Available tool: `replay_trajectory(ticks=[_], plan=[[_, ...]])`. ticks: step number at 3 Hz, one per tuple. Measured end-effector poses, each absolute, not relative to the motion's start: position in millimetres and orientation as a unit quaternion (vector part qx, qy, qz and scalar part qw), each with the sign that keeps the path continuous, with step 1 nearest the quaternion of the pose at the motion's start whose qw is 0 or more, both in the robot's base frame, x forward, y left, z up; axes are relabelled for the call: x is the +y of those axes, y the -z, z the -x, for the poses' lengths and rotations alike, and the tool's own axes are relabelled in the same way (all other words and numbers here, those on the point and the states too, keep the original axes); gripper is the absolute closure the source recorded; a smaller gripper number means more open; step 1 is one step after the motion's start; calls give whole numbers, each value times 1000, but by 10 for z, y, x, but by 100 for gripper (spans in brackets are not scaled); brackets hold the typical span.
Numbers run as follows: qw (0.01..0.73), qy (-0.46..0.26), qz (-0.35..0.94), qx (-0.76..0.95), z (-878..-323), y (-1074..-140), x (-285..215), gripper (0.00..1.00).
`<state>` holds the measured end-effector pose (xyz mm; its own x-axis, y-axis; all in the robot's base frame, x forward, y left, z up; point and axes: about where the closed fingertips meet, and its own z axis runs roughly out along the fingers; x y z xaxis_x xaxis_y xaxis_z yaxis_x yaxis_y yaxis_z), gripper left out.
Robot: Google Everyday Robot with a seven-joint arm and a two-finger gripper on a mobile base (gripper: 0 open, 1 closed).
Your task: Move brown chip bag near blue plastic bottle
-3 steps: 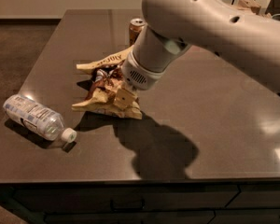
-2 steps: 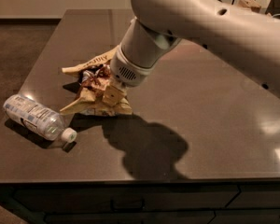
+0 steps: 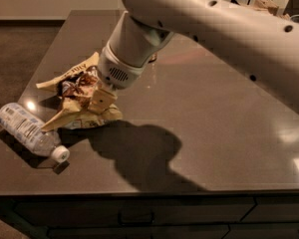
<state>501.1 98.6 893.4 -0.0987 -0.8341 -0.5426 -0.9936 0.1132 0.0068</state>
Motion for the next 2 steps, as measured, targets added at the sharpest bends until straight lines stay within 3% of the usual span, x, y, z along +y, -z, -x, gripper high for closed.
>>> replay_trajectory(ticks=[2], plan=[[206,-206,665,688,-4982,-8945,1140,37]])
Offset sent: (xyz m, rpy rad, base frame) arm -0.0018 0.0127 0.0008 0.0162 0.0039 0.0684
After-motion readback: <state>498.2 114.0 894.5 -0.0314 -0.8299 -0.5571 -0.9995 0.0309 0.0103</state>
